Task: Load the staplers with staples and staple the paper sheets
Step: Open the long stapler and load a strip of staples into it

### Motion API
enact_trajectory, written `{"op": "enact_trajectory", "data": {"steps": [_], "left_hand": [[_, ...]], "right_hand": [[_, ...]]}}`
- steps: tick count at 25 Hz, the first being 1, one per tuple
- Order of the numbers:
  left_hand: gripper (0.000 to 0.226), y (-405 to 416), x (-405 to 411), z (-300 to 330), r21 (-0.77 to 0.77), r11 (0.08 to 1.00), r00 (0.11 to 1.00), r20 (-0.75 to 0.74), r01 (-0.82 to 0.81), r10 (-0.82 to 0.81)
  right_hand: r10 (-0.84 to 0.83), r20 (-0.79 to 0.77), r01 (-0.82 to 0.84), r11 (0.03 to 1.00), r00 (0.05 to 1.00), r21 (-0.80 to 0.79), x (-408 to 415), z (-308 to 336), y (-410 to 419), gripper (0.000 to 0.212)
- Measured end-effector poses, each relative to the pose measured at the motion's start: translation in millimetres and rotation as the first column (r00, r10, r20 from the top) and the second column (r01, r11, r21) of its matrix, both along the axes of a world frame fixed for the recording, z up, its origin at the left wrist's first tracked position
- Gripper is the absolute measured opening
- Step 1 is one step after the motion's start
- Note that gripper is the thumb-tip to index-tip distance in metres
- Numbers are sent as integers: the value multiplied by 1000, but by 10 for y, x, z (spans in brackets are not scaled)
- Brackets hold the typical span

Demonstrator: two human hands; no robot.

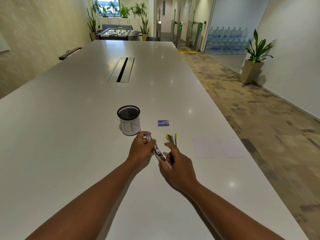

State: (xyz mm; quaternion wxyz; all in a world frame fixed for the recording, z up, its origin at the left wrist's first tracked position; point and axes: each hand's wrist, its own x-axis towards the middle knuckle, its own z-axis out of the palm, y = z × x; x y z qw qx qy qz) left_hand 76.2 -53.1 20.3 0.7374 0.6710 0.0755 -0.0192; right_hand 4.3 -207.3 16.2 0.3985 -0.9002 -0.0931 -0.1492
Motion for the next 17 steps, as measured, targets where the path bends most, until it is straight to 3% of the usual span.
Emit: {"op": "enact_trajectory", "data": {"steps": [7, 11, 14, 17], "left_hand": [[18, 67, -50, 33, 41, 991, 990, 64, -127, 124], [18, 32, -79, 59, -77, 997, 999, 31, 15, -13], [24, -44, -150, 37, -70, 994, 996, 35, 87, -85], [27, -84, -189, -10, -59, 994, 993, 78, 91, -86]], "right_hand": [[24, 53, -34, 978, 998, 207, -61, -1, -7, 56], [8, 96, -30, 974, 995, 226, -75, -27, -1, 41], [4, 116, -13, 997, 993, 77, -22, -49, 12, 27], [21, 132, -13, 998, 991, -60, 40, -80, 21, 29]]}}
